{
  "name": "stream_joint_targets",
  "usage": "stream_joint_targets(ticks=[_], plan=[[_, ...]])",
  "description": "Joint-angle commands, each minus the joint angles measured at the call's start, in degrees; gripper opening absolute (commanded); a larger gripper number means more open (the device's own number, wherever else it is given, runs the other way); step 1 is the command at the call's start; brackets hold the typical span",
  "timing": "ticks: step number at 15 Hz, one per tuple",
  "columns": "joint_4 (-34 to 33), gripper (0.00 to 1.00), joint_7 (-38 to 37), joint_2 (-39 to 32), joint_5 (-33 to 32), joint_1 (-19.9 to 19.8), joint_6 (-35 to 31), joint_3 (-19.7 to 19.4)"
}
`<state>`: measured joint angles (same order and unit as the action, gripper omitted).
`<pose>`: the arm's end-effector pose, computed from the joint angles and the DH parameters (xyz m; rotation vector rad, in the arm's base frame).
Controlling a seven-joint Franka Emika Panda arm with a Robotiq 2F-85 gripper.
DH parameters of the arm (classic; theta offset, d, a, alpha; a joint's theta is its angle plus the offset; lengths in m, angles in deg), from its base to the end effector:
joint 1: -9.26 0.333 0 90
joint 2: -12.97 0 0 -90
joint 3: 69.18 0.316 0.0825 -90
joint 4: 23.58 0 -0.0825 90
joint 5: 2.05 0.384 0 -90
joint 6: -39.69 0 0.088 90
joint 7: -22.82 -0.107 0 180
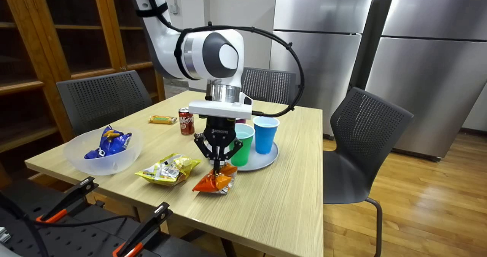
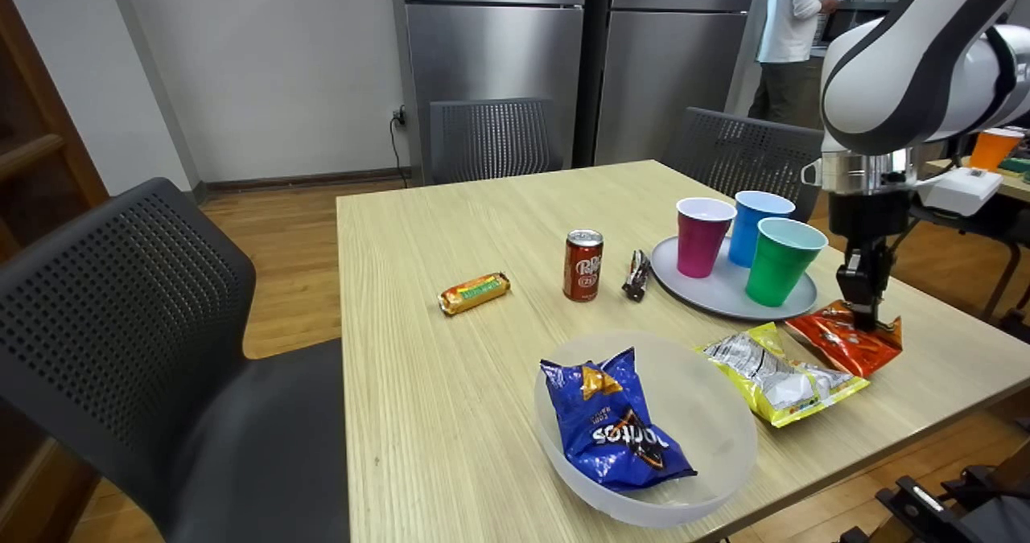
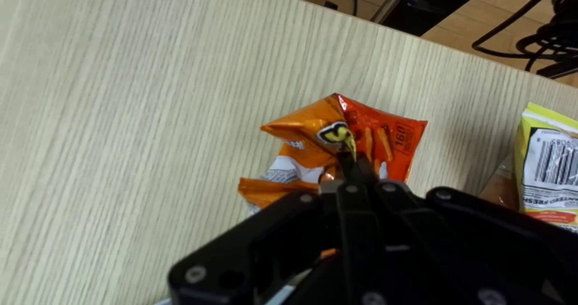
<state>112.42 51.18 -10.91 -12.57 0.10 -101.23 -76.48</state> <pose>0.4416 -0.1361 0.1282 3.0306 0.5703 -0.5612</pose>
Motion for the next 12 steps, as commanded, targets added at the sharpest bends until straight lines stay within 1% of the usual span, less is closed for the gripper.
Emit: stream_joint_targets(ticks=[1, 12], plan=[[3.2, 0.00, -0.9, 5.4, -1.3, -0.2, 0.6, 1.3], [11.2, 0.00, -5.1, 16.7, -3.4, 3.3, -2.2, 2.0]])
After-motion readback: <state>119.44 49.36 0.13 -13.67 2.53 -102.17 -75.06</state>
